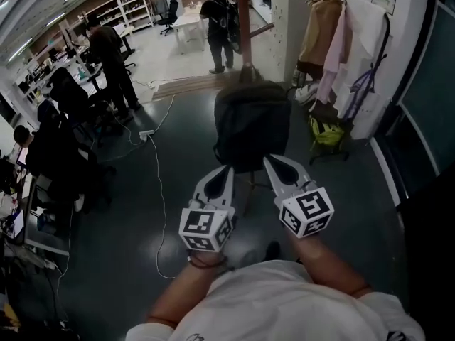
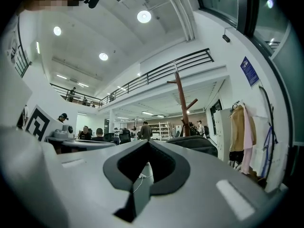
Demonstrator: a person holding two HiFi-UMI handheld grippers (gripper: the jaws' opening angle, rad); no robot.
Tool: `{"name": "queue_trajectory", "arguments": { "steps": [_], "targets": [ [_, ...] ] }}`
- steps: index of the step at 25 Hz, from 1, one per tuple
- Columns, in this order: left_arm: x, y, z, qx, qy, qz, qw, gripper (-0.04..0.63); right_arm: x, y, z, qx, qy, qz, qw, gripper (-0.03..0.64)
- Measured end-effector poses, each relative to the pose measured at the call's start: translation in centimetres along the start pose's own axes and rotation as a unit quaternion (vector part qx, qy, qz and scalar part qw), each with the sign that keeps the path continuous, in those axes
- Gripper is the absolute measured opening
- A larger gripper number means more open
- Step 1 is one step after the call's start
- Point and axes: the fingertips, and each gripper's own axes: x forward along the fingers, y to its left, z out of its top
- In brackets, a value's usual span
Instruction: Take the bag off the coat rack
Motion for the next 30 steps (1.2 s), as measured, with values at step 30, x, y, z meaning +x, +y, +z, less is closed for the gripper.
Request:
{"name": "queue_trajectory", "arguments": {
  "steps": [30],
  "targets": [
    [28.3, 11.1, 5.0, 0.002, -0.022, 0.006, 0.9997, 0.008, 27.4, -21.6, 4.0, -0.099, 0.048, 0.024, 0.994, 0.077]
  ]
}}
